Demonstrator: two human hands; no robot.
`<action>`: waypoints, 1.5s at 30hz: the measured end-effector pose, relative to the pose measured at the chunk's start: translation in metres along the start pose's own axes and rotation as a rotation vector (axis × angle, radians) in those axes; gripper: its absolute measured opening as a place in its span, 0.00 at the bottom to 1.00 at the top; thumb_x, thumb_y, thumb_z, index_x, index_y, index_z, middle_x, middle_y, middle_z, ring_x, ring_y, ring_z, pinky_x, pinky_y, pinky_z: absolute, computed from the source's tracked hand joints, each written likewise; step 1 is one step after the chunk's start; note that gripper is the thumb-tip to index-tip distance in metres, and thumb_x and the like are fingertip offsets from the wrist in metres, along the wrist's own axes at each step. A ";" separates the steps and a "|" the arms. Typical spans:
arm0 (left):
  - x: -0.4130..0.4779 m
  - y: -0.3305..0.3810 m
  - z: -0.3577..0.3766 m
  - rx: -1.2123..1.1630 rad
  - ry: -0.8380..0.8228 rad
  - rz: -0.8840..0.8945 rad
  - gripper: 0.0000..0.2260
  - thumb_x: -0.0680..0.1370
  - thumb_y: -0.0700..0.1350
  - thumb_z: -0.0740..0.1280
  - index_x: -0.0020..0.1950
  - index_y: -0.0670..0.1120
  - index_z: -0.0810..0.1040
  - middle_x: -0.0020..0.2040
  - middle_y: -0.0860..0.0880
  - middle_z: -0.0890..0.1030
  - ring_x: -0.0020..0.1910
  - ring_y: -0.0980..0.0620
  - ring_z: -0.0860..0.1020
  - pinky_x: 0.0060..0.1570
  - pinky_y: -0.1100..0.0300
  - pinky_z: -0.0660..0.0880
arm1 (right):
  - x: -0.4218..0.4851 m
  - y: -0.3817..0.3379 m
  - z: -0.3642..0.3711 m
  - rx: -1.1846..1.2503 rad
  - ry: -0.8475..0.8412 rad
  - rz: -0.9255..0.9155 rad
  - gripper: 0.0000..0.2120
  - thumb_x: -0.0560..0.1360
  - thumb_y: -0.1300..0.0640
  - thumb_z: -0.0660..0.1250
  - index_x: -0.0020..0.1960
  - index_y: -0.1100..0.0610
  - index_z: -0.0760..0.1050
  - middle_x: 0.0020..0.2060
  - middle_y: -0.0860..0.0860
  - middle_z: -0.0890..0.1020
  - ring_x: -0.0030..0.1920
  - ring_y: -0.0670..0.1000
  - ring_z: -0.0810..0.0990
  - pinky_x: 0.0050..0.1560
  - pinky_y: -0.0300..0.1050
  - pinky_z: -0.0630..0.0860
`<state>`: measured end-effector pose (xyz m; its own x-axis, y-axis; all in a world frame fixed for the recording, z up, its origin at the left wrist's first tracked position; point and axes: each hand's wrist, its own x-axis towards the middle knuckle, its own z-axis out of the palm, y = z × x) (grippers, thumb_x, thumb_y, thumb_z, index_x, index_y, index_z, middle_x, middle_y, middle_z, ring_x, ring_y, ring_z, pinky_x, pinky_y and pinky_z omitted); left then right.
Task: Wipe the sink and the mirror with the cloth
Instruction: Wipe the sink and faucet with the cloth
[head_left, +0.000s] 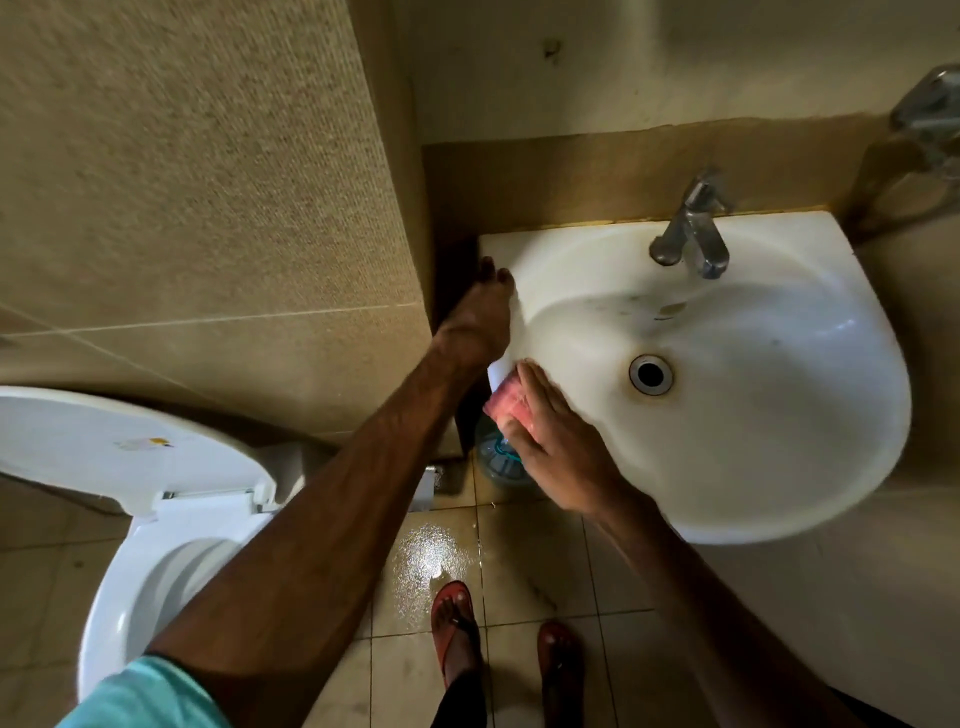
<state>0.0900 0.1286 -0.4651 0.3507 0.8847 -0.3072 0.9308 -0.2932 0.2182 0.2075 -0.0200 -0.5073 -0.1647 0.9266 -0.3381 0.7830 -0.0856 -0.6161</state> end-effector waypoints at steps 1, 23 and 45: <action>-0.003 -0.003 0.007 -0.030 0.028 0.012 0.28 0.84 0.34 0.56 0.83 0.39 0.51 0.83 0.39 0.49 0.81 0.40 0.58 0.78 0.53 0.62 | 0.008 0.001 -0.001 0.043 -0.017 0.015 0.34 0.86 0.43 0.54 0.85 0.47 0.40 0.85 0.46 0.47 0.85 0.52 0.53 0.81 0.57 0.63; -0.056 0.002 0.079 -0.365 0.335 0.188 0.24 0.84 0.36 0.55 0.81 0.37 0.57 0.83 0.41 0.55 0.83 0.44 0.51 0.82 0.50 0.54 | 0.022 0.049 -0.008 0.202 -0.193 0.024 0.29 0.87 0.38 0.46 0.85 0.44 0.47 0.85 0.42 0.45 0.84 0.45 0.41 0.85 0.55 0.41; -0.055 0.008 0.076 -0.347 0.361 0.161 0.24 0.84 0.35 0.55 0.81 0.38 0.58 0.83 0.42 0.55 0.83 0.47 0.51 0.82 0.53 0.55 | 0.015 0.077 -0.002 0.118 -0.153 0.006 0.27 0.88 0.43 0.49 0.85 0.45 0.51 0.85 0.41 0.49 0.84 0.42 0.45 0.83 0.45 0.40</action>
<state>0.0856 0.0501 -0.5167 0.3718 0.9248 0.0811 0.7576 -0.3527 0.5493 0.2662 -0.0118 -0.5584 -0.2561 0.8603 -0.4407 0.7098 -0.1421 -0.6899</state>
